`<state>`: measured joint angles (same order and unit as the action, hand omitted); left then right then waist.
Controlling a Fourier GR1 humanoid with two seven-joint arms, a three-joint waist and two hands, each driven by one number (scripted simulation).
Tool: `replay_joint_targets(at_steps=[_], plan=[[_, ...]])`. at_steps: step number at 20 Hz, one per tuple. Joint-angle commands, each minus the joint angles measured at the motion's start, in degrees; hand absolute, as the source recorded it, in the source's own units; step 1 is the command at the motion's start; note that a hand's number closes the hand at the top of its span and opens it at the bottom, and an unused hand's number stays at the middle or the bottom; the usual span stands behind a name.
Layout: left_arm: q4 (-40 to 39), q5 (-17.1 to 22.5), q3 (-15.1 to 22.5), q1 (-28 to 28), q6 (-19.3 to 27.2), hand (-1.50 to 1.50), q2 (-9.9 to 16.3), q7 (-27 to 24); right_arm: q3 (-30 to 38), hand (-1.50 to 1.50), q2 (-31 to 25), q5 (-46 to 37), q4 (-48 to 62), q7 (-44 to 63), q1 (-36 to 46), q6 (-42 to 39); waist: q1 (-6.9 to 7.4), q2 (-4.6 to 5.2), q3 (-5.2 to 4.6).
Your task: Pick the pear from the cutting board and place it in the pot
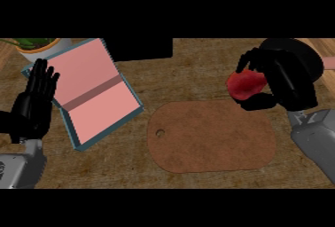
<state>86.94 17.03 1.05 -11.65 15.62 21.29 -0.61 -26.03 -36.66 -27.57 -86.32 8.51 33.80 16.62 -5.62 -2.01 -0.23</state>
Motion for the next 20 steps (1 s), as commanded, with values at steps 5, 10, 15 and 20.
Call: replay_joint_targets(at_steps=[5,10,15,20], plan=[[0.51,1.29,-0.83,-3.56,-2.78,0.00,0.86,1.97,15.42,1.50,-12.76,1.95,-15.73,14.44,-8.27,-1.89,3.12,1.46,0.21],[1.08,-0.07,0.71,-4.63,-2.30,0.00,-1.49,3.29,23.96,1.50,-15.73,6.10,-5.96,6.13,-11.60,-5.76,5.06,1.97,0.27],[2.98,-1.44,0.55,-4.41,-1.77,0.00,-1.66,3.98,32.20,1.50,-18.62,10.31,6.79,-6.39,-12.89,-8.28,5.33,2.05,0.30],[2.16,0.30,-0.78,-2.99,-5.66,0.00,-1.97,1.99,33.63,1.50,-16.87,8.22,25.62,-17.27,-3.69,-9.03,6.96,2.34,0.29]])
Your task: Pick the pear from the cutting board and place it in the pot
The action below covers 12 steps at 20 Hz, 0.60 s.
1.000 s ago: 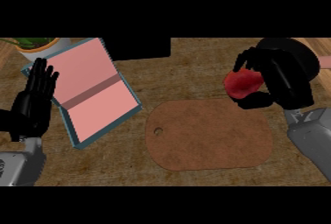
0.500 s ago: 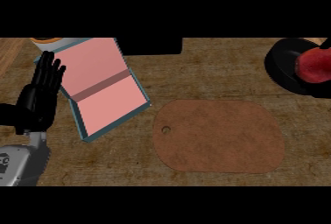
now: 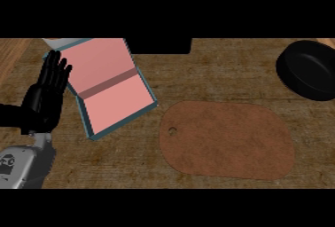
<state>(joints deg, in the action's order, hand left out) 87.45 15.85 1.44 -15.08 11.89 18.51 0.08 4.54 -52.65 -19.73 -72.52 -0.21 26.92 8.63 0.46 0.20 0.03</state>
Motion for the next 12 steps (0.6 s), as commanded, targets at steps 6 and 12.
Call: replay_joint_targets(at_steps=[6,12], plan=[[-3.69,-0.46,-2.23,-5.43,-1.07,0.00,-0.10,1.30,2.86,1.50,2.02,-3.19,30.66,-21.00,12.02,0.56,1.13,0.41,0.04],[-2.93,-0.84,-1.71,-4.76,-2.60,0.00,-0.62,0.34,4.20,1.50,2.29,-7.10,47.14,-29.73,18.40,5.06,1.98,0.76,0.12]])
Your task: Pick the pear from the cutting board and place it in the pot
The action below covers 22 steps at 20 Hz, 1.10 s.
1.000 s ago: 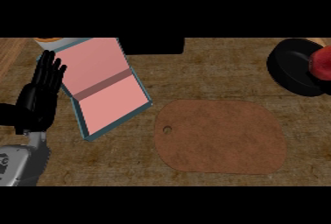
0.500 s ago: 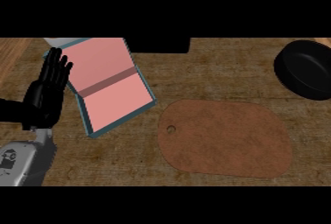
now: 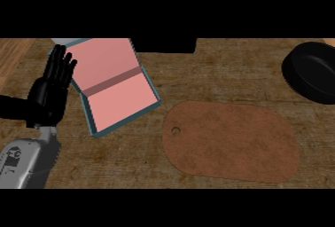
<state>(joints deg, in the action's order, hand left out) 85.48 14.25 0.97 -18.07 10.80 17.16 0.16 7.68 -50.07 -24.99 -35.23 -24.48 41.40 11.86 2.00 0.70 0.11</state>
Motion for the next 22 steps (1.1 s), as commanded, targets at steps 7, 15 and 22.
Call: replay_joint_targets(at_steps=[7,15,22], plan=[[2.43,-0.84,2.33,-0.83,-0.24,0.00,-1.88,2.17,-0.20,1.50,0.14,-3.33,20.08,-1.07,8.53,-8.00,2.37,0.80,0.19],[0.08,0.18,-1.22,-0.02,-1.76,0.00,-0.46,0.00,0.60,-1.50,2.67,-2.68,23.32,-13.04,9.49,-13.70,1.11,0.59,0.15],[-0.89,1.02,-2.39,0.42,-3.62,0.00,0.33,-0.79,9.87,-1.50,1.71,6.56,26.24,-13.48,13.69,-20.47,0.65,0.56,0.10]])
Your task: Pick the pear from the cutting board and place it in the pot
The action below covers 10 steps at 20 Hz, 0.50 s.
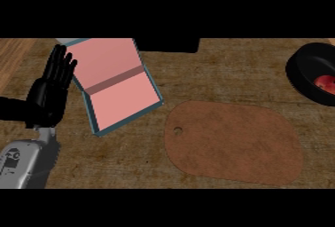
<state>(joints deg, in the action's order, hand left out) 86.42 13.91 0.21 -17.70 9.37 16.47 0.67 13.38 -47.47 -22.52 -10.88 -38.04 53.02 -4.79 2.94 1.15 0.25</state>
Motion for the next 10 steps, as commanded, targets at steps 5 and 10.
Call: replay_joint_targets(at_steps=[5,10], plan=[[2.75,-0.42,0.90,0.72,0.94,0.00,-0.91,2.38,10.52,-1.50,-3.28,10.21,5.05,4.94,3.38,-6.94,-0.15,-0.28,0.02],[1.73,-1.79,1.07,1.05,1.78,0.00,-1.83,1.09,13.98,-1.50,-6.34,13.62,5.25,3.02,0.31,-9.53,-0.55,-0.15,0.03]])
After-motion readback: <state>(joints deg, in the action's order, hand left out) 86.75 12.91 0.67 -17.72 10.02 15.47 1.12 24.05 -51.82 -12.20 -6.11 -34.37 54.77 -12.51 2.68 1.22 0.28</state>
